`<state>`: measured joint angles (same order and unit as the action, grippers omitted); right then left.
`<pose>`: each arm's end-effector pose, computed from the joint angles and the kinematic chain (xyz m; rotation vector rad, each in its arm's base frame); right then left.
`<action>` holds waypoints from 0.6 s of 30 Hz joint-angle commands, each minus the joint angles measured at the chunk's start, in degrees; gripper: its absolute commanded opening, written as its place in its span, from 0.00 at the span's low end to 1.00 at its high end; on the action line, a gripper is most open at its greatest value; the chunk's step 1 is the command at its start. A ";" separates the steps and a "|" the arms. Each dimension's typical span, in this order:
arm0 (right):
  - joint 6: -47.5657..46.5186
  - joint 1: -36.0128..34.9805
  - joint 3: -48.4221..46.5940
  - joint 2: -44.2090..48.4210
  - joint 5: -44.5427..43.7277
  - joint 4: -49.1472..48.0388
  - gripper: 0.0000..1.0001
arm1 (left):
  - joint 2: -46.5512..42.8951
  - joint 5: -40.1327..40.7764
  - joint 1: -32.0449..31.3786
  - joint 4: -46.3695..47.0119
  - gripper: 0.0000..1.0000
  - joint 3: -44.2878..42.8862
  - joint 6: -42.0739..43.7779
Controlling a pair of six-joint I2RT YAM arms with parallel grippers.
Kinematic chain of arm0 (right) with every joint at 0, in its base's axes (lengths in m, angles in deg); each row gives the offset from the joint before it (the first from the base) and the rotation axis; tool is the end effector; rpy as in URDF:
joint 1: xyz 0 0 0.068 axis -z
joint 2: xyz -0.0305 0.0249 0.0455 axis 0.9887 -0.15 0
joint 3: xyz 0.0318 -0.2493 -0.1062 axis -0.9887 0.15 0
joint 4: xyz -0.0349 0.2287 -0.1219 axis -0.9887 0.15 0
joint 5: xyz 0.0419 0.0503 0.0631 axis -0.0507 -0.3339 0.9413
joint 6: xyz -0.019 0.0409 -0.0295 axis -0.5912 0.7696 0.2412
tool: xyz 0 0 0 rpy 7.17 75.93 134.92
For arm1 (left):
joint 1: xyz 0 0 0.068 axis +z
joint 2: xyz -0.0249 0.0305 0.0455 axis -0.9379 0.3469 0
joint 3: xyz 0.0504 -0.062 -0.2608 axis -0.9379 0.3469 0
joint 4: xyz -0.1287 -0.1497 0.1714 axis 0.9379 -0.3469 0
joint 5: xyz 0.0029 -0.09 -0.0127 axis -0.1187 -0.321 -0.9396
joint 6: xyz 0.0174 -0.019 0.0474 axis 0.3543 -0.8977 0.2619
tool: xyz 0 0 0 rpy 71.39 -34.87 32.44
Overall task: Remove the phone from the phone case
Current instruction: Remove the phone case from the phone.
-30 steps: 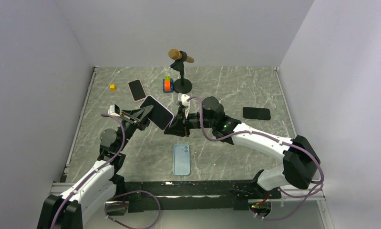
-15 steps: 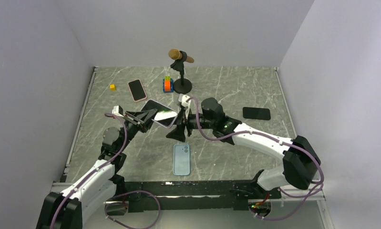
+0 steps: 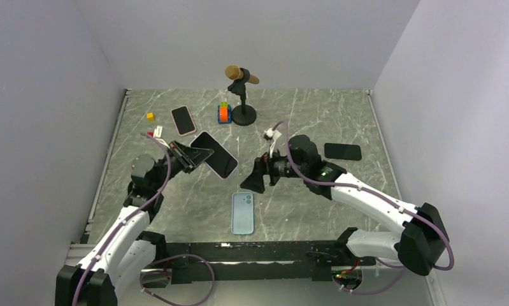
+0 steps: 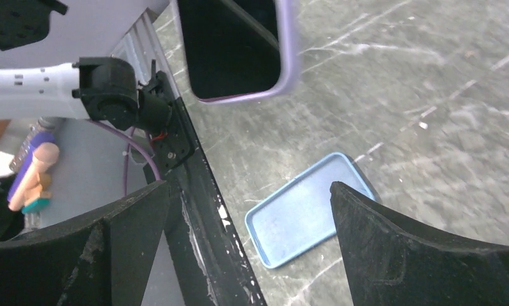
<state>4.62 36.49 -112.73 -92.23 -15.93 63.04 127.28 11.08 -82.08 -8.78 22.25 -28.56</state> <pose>0.1793 0.2026 0.2815 -0.7898 1.9785 1.2027 0.1806 -0.0573 0.2530 -0.4074 1.7073 -1.4717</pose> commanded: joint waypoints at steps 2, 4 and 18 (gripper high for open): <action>9.53 9.49 -1.06 2.93 12.92 -1.88 1.00 | 2.61 -17.88 2.53 0.51 0.00 -9.37 10.28; 14.88 13.16 -1.15 0.70 20.45 -6.33 0.97 | 5.61 -24.75 3.00 2.28 0.00 -12.00 9.59; 17.44 7.99 -5.08 -5.75 29.09 -13.58 0.64 | 9.49 -34.67 3.24 -0.25 0.00 -18.38 7.51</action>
<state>23.75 47.81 -114.06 -96.78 11.01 51.00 137.75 -20.51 -79.15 -10.42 7.39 -20.69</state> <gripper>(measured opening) 0.643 0.163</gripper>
